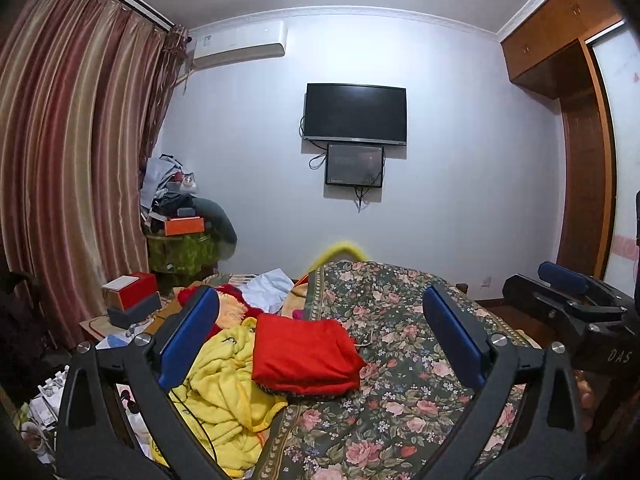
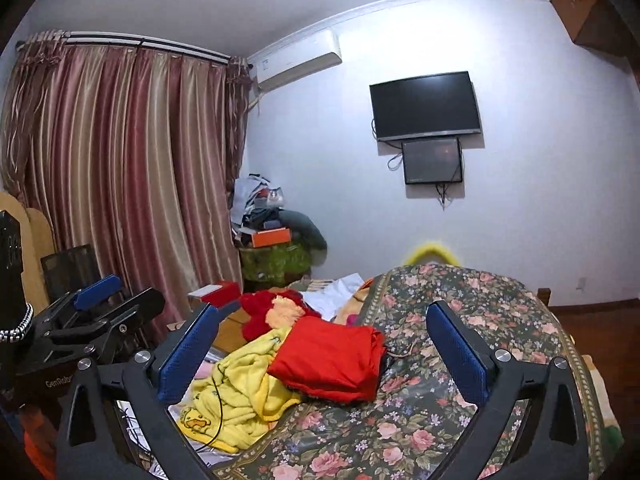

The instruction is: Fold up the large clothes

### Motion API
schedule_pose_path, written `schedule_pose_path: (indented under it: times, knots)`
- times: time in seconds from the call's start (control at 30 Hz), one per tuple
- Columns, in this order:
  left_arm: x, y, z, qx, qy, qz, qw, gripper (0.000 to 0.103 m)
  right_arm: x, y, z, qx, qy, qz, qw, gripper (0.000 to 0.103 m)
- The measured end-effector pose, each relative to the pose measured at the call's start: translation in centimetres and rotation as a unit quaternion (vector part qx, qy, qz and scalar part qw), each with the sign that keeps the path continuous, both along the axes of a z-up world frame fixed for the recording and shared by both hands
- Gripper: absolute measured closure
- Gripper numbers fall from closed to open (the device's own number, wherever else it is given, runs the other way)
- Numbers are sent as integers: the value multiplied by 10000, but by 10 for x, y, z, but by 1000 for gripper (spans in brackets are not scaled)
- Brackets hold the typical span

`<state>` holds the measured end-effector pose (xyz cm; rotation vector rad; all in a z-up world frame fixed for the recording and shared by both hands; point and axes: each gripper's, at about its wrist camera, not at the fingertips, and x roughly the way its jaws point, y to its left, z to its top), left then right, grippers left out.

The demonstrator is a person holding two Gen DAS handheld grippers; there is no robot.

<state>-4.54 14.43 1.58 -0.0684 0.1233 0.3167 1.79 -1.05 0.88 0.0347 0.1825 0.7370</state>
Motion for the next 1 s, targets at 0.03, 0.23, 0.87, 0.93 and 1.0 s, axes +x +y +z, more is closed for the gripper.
schedule_pose_path:
  times: [0.03, 0.23, 0.87, 0.93, 1.0]
  knots:
    - [-1, -1, -1, -1, -2, -1, 10000, 0, 2, 0, 0, 2, 20, -18, 10000, 0]
    - [0, 0, -3, -32, 26, -6, 10000, 0, 4, -1, 1, -20, 68, -78, 9999, 0]
    - [14, -3, -11, -95, 190, 17, 9998, 0, 7, -7, 2, 19, 111, -198, 9997, 0]
    - [14, -4, -11, -102, 193, 26, 9998, 0, 9, -8, 1, 44, 141, -187, 9997, 0]
    - [15, -4, -11, -129, 184, -2, 9997, 0, 9, -9, 1, 63, 169, -173, 9997, 0]
